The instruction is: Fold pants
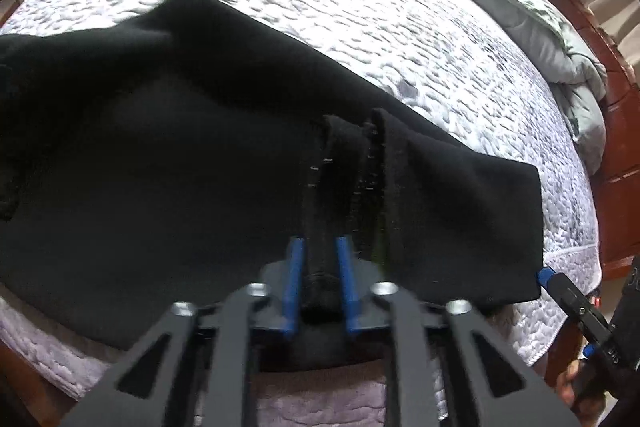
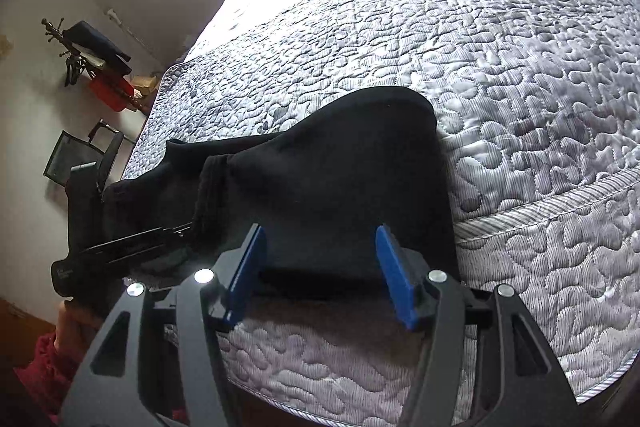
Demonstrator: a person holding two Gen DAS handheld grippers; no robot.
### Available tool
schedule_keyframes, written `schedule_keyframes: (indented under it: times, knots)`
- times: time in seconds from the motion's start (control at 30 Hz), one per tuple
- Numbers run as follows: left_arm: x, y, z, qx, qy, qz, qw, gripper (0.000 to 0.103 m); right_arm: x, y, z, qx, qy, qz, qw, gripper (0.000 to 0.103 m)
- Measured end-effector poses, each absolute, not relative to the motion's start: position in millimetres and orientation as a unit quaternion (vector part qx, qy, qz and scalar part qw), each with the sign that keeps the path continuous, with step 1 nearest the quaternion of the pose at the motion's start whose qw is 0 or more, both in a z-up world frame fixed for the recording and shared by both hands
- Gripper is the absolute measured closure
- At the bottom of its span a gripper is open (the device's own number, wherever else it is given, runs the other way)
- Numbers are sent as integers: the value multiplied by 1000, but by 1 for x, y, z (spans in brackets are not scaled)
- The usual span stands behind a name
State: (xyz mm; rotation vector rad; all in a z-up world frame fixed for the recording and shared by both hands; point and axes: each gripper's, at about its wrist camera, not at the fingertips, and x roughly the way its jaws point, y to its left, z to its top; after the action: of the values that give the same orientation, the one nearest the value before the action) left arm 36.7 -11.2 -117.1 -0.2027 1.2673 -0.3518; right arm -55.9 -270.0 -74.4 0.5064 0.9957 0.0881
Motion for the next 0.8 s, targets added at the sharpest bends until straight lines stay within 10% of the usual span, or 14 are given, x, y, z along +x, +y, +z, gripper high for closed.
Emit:
schedule_keyframes:
  times: [0.33, 0.4, 0.5, 0.8]
  knots:
    - [46, 34, -103, -132, 574, -165, 791, 103, -47, -264, -75, 229, 479, 42, 846, 44]
    - [45, 32, -103, -133, 583, -167, 784, 94, -46, -263, -74, 223, 480, 40, 848, 44]
    - [39, 20, -109, -132, 599, -184, 768, 35, -46, -264, -73, 224, 479, 38, 848, 43]
    - [33, -32, -124, -83, 603, -206, 766, 24, -50, -271, -75, 226, 480, 32, 847, 43]
